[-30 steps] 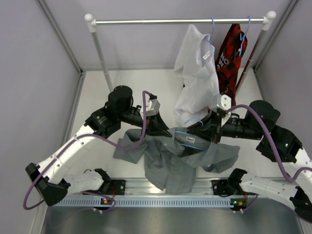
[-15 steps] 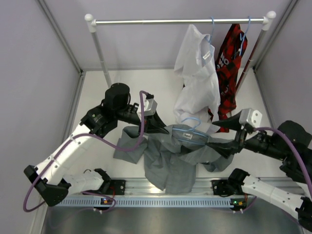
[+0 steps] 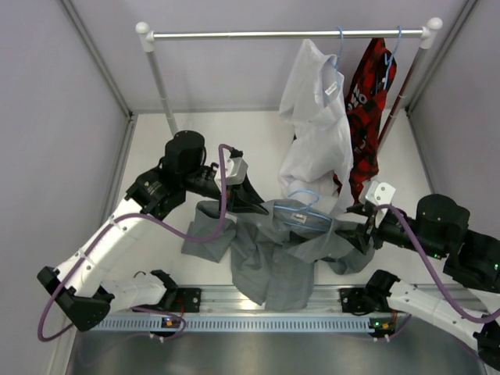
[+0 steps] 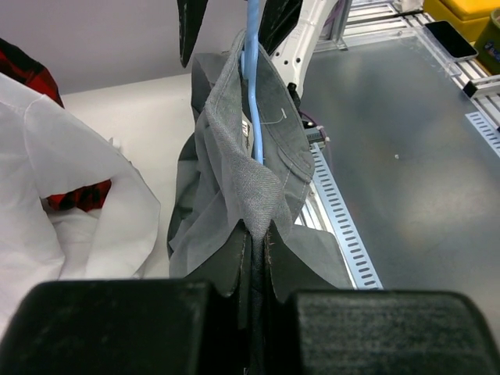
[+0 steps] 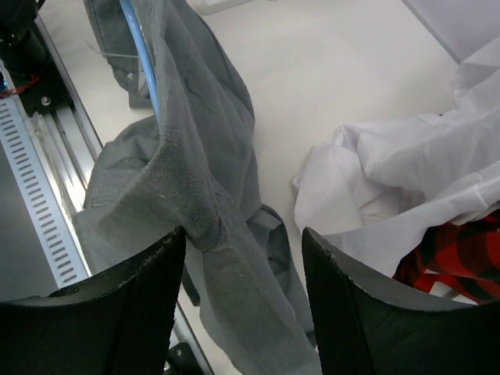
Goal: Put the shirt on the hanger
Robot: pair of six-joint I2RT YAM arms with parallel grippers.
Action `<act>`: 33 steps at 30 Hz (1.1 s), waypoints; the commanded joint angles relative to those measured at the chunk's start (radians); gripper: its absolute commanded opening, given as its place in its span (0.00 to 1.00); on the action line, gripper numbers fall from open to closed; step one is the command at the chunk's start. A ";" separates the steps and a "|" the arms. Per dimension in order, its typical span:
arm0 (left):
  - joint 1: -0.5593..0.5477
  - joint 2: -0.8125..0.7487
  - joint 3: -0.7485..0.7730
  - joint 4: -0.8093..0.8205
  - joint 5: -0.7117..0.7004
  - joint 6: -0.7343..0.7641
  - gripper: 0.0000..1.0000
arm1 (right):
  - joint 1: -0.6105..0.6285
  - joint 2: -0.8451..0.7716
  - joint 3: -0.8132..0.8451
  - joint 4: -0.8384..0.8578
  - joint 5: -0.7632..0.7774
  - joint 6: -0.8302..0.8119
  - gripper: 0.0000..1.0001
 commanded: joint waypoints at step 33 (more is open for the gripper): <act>0.005 -0.097 0.120 0.096 -0.401 -0.142 0.98 | -0.009 0.076 0.012 0.200 -0.154 -0.038 0.00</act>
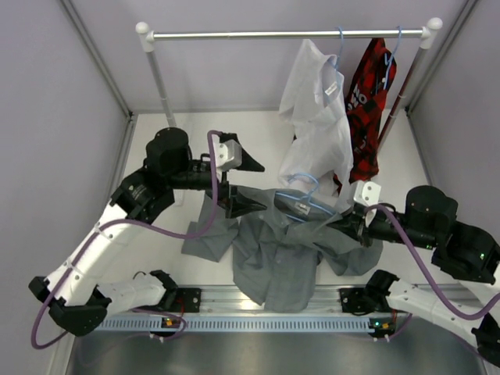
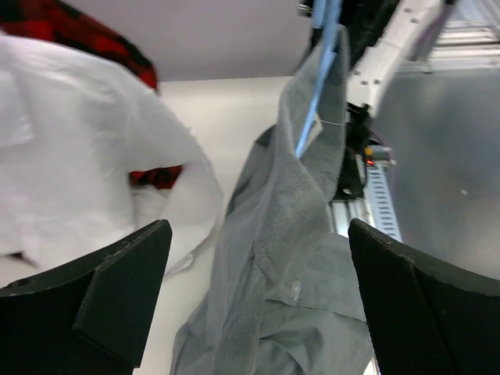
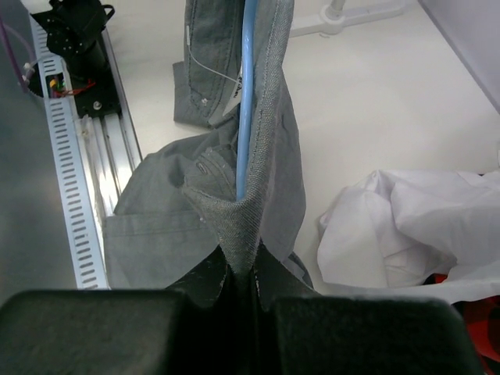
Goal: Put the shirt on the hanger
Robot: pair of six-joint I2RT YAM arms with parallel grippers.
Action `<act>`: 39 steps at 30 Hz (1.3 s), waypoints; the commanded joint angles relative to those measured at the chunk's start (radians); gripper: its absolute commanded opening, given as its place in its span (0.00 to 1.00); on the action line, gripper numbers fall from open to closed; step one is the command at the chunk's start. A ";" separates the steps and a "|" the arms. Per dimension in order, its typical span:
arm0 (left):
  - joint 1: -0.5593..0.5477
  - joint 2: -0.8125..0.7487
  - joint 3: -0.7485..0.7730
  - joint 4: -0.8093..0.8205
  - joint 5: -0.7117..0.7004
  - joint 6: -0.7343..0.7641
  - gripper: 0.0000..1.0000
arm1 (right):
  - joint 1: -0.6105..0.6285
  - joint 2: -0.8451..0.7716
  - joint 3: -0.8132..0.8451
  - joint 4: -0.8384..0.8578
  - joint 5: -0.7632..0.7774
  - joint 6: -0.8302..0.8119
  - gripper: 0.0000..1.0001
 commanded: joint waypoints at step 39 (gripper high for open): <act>0.014 -0.813 -0.603 -0.058 -1.548 -0.458 0.98 | 0.113 0.907 0.791 0.669 0.921 0.500 0.00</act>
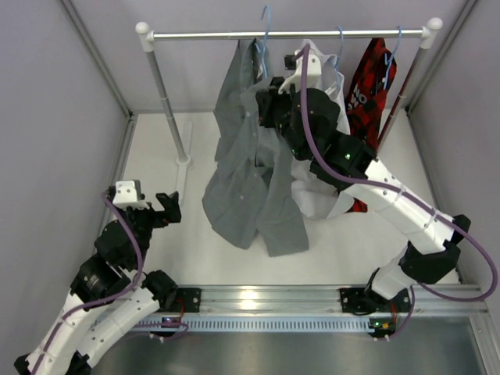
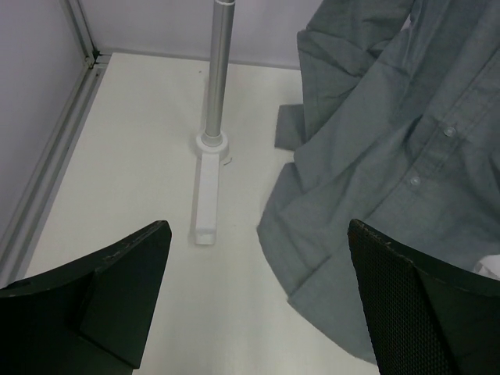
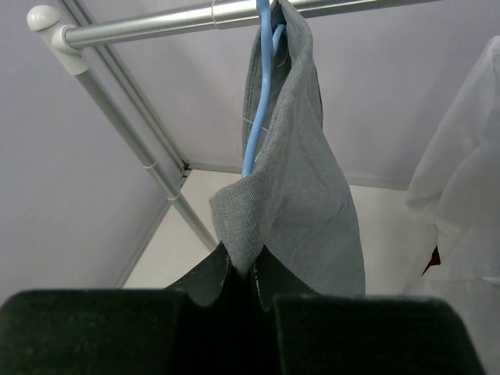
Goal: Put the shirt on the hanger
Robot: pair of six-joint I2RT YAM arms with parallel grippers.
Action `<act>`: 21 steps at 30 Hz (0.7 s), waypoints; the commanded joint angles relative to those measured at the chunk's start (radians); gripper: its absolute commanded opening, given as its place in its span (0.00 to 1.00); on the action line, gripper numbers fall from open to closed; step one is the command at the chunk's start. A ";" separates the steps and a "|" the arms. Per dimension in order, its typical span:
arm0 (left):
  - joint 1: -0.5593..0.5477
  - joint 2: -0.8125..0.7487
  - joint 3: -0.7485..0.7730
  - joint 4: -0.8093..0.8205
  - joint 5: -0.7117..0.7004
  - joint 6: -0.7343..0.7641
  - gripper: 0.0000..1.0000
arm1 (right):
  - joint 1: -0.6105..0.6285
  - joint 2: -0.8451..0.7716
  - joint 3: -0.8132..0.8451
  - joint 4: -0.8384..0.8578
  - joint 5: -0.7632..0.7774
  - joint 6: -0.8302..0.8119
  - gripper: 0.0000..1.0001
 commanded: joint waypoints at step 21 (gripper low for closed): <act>0.006 -0.066 -0.020 0.029 0.049 -0.005 0.98 | -0.215 0.049 -0.077 0.242 -0.415 -0.044 0.00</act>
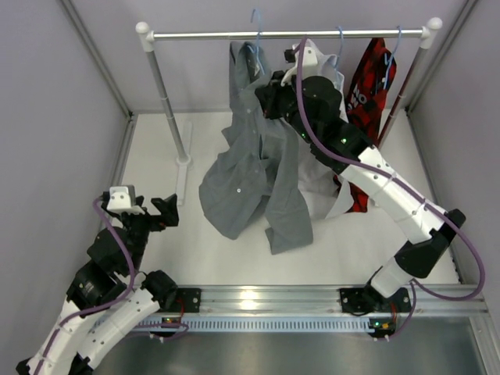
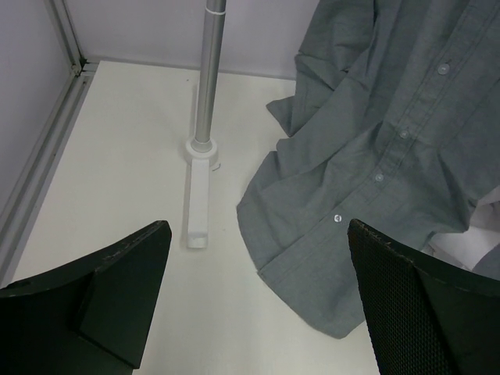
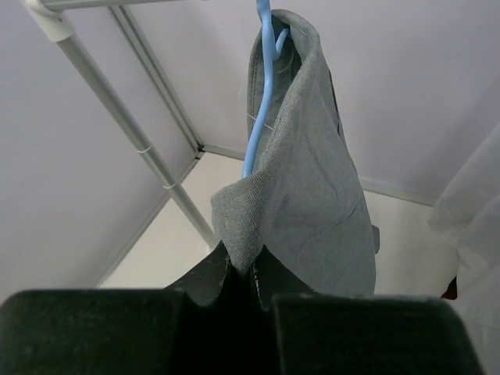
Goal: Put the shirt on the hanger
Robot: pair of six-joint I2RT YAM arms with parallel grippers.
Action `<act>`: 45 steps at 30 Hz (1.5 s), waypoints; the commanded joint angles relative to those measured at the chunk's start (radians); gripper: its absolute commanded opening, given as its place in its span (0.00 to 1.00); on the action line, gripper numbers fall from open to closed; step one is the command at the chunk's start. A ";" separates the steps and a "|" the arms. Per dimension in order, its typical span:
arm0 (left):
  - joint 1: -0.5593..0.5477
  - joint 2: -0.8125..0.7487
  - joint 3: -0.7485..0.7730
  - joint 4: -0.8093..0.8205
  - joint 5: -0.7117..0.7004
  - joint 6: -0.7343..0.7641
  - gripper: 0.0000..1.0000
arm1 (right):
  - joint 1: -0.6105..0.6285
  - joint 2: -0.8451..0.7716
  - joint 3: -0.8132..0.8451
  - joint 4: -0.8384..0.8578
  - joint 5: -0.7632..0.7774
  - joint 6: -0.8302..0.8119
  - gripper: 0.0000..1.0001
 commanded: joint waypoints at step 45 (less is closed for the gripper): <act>0.322 0.127 0.006 0.031 0.076 -0.035 0.98 | -0.051 -0.333 -0.393 0.169 -0.041 -0.071 0.99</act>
